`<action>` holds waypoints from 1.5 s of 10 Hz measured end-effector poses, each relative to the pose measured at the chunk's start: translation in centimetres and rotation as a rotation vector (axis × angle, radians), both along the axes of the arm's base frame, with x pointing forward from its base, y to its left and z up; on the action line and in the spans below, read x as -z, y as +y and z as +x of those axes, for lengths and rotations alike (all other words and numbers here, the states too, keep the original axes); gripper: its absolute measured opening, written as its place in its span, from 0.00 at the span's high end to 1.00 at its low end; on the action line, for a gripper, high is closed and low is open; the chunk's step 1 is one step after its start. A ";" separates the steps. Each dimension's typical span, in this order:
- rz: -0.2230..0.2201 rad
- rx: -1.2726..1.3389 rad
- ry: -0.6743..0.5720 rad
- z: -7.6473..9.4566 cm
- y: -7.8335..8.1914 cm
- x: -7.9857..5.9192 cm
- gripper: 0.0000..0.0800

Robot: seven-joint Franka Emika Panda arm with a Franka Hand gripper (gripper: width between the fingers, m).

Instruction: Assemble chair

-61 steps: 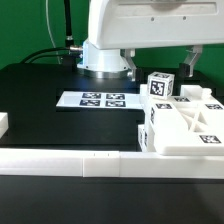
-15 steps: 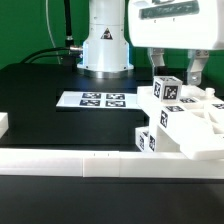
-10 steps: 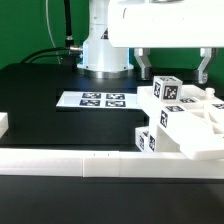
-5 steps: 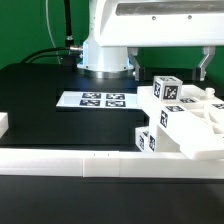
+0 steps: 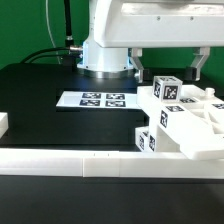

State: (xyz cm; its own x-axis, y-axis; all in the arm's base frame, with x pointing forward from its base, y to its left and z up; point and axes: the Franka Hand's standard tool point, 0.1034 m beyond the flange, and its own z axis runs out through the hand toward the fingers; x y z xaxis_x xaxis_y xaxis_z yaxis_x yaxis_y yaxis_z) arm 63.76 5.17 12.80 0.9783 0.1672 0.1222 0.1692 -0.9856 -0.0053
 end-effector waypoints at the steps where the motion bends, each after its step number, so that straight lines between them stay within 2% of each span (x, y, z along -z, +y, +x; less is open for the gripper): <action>1: 0.001 0.004 0.000 0.0 0.0 0.0 0.49; 2: 0.000 0.004 0.000 0.0 0.0 0.0 0.49; 3: 0.001 0.007 0.000 0.0 0.0 0.0 0.65; 6: 0.012 0.077 0.001 0.0 0.1 0.0 0.65; 10: 0.065 0.483 -0.004 0.3 0.2 -0.1 0.65; 15: 0.118 0.821 0.000 0.3 0.0 0.0 0.65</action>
Offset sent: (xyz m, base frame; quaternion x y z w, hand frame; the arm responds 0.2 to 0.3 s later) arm 0.0000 0.0000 0.0000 0.0000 0.0000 0.0650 0.9979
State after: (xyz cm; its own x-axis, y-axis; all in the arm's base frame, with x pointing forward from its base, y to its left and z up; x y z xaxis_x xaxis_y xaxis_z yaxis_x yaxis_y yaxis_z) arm 64.04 5.19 12.83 0.7839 -0.6137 0.0939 -0.6036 -0.7888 -0.1159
